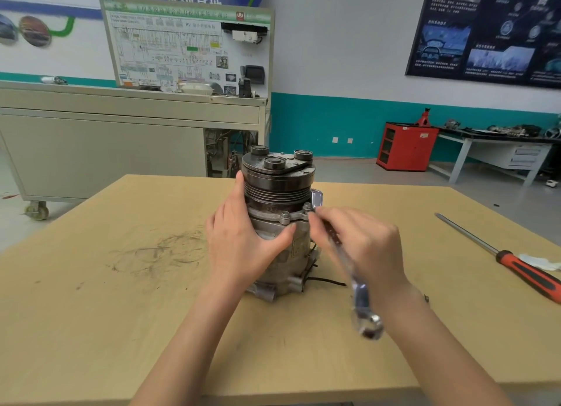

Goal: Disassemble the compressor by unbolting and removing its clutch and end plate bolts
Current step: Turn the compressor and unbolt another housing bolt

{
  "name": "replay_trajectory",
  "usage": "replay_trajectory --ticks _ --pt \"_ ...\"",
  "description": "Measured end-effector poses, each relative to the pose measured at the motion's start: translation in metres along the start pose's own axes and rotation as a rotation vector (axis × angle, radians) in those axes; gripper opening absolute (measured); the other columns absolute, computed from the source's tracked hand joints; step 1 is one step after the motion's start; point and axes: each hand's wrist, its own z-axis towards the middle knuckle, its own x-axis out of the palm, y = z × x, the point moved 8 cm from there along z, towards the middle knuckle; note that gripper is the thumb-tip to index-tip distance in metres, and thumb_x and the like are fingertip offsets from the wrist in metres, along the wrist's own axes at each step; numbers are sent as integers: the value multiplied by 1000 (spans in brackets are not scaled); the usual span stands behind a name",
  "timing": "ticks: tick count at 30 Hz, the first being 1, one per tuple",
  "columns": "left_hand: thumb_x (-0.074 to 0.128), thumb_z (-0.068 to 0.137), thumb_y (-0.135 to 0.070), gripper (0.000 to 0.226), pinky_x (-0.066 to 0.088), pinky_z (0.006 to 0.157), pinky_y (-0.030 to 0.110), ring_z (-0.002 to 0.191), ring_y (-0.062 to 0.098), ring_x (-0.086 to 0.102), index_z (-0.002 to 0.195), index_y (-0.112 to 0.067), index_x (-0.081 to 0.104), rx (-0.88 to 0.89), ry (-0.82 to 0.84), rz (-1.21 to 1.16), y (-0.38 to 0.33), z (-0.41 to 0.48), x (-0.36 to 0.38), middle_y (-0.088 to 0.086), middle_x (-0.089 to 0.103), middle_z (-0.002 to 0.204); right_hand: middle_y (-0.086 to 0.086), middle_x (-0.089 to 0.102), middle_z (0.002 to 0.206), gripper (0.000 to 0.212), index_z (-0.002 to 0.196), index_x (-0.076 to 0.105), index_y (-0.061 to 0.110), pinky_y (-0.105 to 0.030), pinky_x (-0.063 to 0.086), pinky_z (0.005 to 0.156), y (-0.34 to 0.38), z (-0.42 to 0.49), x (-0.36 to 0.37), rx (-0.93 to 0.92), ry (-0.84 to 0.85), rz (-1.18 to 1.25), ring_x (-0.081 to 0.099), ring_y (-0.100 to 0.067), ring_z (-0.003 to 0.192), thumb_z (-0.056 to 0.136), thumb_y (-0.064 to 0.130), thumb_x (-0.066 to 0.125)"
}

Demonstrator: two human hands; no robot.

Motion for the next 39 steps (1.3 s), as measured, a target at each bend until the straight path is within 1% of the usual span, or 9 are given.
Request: replay_trajectory --ticks 4,9,16,19,23,25,29,32,39 --pt "45 64 -78 112 31 103 40 128 22 47 153 -14 21 -1 1 1 -1 -1 0 2 49 143 -1 55 50 26 63 66 9 -22 35 40 17 -1 2 -90 -22 -270 52 -17 43 87 18 63" --pt "45 63 -77 112 30 103 39 128 21 47 153 -15 20 -12 -2 -3 0 0 1 2 50 142 1 50 47 31 56 59 12 -19 22 46 19 -2 7 -50 13 -299 48 -15 41 85 20 60" --pt "45 61 -74 113 29 104 39 129 23 46 153 -15 20 -13 -1 -19 1 -1 1 3 49 143 1 54 52 22 60 60 12 -20 30 41 23 -11 22 -35 91 -286 50 -14 43 66 9 81" --pt "46 61 -74 113 30 104 40 130 23 46 153 -14 20 -7 5 -6 1 0 1 3 48 144 1 64 60 13 73 69 8 -19 43 43 3 -21 22 56 85 -24 58 -11 49 83 14 63" --pt "46 62 -75 112 30 105 41 131 23 45 153 -14 20 -1 15 -13 -1 1 0 3 46 146 -1 72 75 13 89 72 14 -20 54 66 -69 -32 45 520 285 909 69 -14 70 84 8 62" --pt "46 63 -75 112 29 105 41 131 22 44 153 -15 19 1 20 -10 -1 1 1 3 45 147 -6 72 76 23 90 75 19 -28 56 70 -96 -35 66 686 408 1177 70 -21 73 86 6 56" --pt "45 62 -75 112 28 107 41 132 22 43 153 -15 18 -9 27 -2 -1 0 2 2 46 146 -6 72 76 12 84 78 16 -33 56 67 -111 -36 106 874 568 1489 69 -18 69 76 24 76" --pt "45 62 -76 113 28 106 40 131 22 44 153 -15 19 -8 26 0 -2 0 1 2 46 145 -4 72 73 30 76 78 15 -27 56 65 -110 -35 126 938 627 1600 69 -14 68 56 34 89" --pt "57 65 -68 110 29 106 41 131 23 45 153 -14 19 -3 21 10 -2 0 0 2 46 146 -4 71 70 27 75 77 12 -23 55 61 -113 -30 123 928 524 1702 67 -13 65 59 31 88"
